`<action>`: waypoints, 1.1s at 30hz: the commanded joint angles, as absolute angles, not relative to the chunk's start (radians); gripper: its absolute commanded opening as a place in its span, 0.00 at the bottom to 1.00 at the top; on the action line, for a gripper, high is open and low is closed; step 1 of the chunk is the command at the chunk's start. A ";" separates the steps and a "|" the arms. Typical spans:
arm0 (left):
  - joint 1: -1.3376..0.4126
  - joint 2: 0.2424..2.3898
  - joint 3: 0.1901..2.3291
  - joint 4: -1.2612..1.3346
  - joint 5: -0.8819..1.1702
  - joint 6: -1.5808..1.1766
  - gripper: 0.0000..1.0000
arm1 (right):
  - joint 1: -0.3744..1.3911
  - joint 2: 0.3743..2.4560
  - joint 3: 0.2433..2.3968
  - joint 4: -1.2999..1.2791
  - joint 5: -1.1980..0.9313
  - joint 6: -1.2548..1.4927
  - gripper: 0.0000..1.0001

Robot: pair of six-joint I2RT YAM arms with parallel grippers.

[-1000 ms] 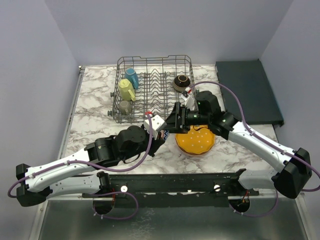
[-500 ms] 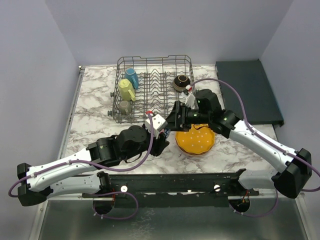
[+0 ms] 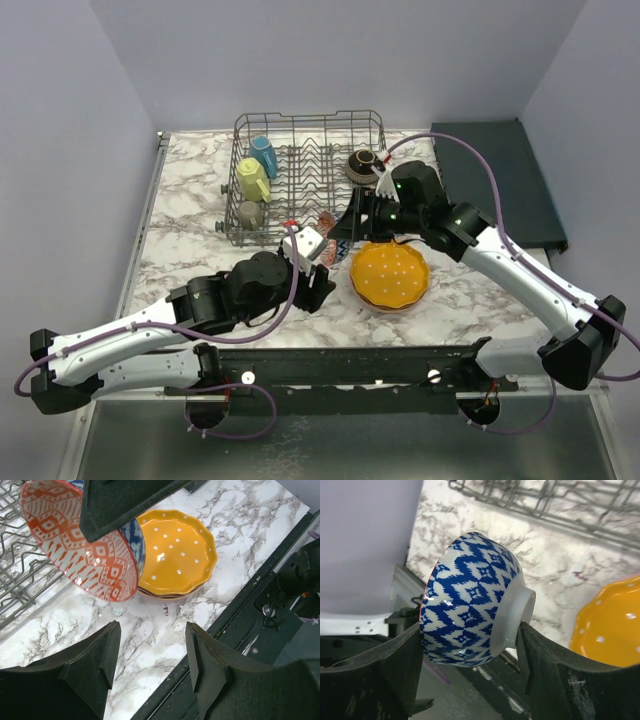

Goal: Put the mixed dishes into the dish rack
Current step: Turn the bowl upside down on the dish rack.

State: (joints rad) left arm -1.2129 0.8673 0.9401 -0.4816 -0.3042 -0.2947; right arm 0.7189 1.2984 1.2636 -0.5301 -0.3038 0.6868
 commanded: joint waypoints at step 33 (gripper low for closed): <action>-0.786 0.835 0.850 -0.583 -0.138 -0.477 0.68 | 0.662 1.920 2.008 -0.902 0.481 0.203 0.32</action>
State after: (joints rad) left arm -0.8639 0.8562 0.8730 -0.5724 -0.2420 -0.4641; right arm 0.6651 1.8458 1.9282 -0.8684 0.3836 0.2474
